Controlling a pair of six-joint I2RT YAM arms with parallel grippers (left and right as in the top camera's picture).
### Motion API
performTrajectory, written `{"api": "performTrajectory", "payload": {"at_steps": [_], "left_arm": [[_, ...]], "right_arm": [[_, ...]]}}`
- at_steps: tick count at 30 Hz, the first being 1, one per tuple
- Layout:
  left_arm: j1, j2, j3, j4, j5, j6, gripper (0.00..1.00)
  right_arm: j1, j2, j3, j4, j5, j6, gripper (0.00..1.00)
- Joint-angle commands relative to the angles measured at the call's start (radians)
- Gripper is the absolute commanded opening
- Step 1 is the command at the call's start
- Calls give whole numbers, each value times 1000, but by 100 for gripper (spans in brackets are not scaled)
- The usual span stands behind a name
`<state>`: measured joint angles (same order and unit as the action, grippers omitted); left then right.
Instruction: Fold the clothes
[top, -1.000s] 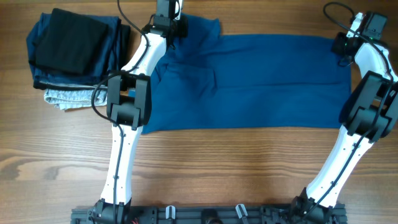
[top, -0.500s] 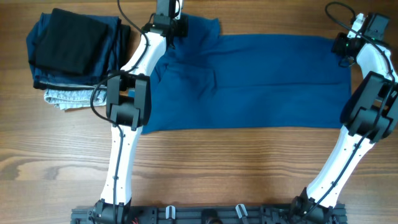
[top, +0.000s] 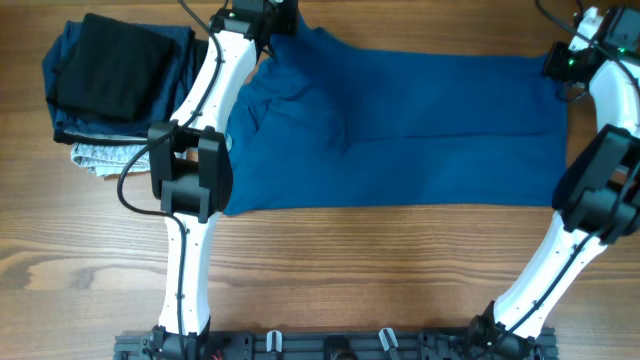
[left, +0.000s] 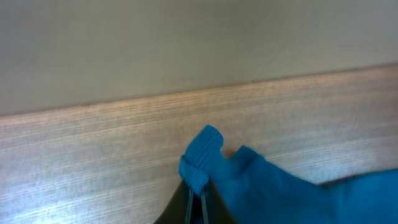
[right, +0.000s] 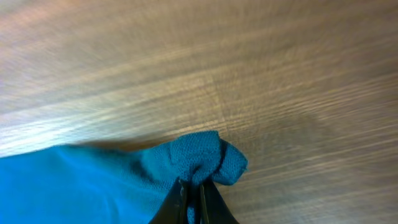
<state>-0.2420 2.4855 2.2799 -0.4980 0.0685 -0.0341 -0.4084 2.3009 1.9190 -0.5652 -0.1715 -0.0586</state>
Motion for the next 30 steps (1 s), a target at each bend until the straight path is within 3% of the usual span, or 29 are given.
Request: {"api": "performTrajectory", "payload": {"at_steps": [1,18,30], "left_arm": [[10,-85,0,-83,-3,53,4],[23,-221,0,-592,-18,46,4],[29,-259,0,-845,-23,-34,4]], "right_arm": [[5,-101,-8,-26,-21,-21,4],[3,-160,-8,-321,-21,-126,4],[-83,-199,-8,-550,-21,-101,4]]}}
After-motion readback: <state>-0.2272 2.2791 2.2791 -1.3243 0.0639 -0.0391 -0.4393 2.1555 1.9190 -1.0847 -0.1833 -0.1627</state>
